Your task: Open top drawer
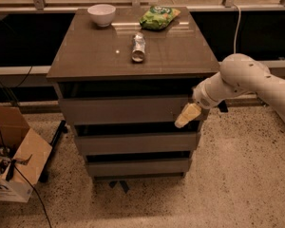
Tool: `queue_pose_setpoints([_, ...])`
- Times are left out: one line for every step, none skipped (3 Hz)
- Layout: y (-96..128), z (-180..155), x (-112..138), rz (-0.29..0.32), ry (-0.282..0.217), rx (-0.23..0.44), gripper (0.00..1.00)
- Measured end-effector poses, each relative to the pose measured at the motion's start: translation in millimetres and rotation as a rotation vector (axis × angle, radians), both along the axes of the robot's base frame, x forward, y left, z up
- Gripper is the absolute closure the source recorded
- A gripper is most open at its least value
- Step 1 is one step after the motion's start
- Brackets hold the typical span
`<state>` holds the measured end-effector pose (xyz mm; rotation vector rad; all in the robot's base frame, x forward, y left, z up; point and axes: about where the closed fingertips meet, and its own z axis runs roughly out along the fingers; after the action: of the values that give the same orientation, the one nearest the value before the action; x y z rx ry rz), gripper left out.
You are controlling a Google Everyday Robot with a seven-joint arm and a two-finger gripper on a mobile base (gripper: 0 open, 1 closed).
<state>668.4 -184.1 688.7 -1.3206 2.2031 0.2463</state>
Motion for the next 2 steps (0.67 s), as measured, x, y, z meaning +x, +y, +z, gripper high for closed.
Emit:
queue_pose_setpoints([11, -14, 4, 0.064, 0.034, -0.021, 0.27])
queue_pose_setpoints([4, -16, -10, 0.077, 0.076, -0.055, 0.50])
